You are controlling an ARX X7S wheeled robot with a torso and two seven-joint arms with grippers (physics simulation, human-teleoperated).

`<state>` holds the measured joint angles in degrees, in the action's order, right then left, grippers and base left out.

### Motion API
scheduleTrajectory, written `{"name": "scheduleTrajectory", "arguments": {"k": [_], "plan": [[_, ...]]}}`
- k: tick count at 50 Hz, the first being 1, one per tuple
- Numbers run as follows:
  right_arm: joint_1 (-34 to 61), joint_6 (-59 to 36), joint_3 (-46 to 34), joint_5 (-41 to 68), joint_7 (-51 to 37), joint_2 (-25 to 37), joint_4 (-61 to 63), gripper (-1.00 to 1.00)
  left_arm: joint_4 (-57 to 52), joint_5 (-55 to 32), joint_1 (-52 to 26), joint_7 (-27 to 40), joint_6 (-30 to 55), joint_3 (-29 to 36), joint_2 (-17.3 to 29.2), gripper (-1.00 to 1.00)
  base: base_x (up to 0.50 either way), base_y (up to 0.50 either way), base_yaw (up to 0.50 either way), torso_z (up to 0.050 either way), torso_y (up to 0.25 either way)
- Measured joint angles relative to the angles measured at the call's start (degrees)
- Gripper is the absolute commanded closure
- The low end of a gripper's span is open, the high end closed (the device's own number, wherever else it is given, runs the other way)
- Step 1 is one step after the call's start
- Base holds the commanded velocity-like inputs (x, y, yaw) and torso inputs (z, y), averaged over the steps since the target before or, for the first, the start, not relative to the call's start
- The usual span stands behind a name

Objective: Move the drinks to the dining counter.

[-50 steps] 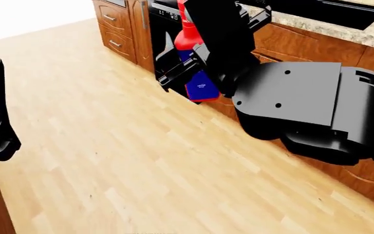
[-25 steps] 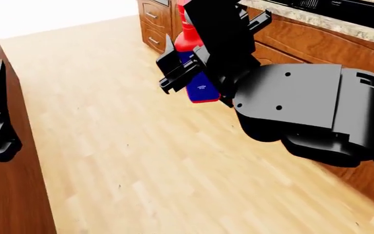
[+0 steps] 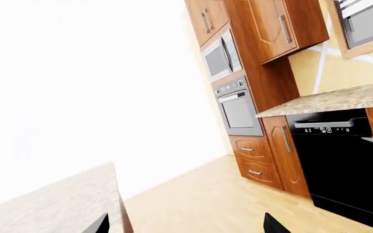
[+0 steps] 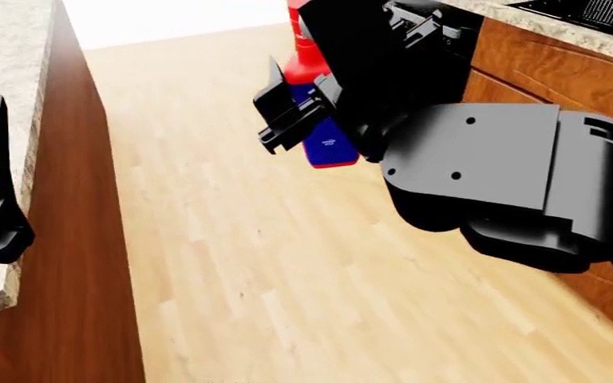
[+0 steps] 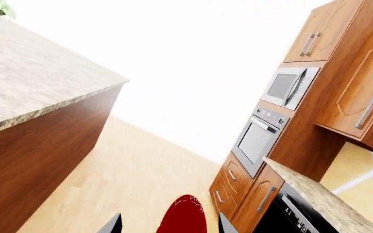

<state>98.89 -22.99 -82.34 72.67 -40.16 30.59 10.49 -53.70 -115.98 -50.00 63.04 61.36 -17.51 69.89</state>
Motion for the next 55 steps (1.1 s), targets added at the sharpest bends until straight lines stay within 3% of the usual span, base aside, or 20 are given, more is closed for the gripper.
{"name": "scheduleTrajectory", "arguments": {"k": [55], "plan": [[-0.4,-0.7,0.5,-0.4,0.8,0.1,0.8,1.00,0.0,0.0,-1.0,0.1,0.2,1.0,-0.1,-1.00,0.01,0.04,0.50,0.000,0.001]]}}
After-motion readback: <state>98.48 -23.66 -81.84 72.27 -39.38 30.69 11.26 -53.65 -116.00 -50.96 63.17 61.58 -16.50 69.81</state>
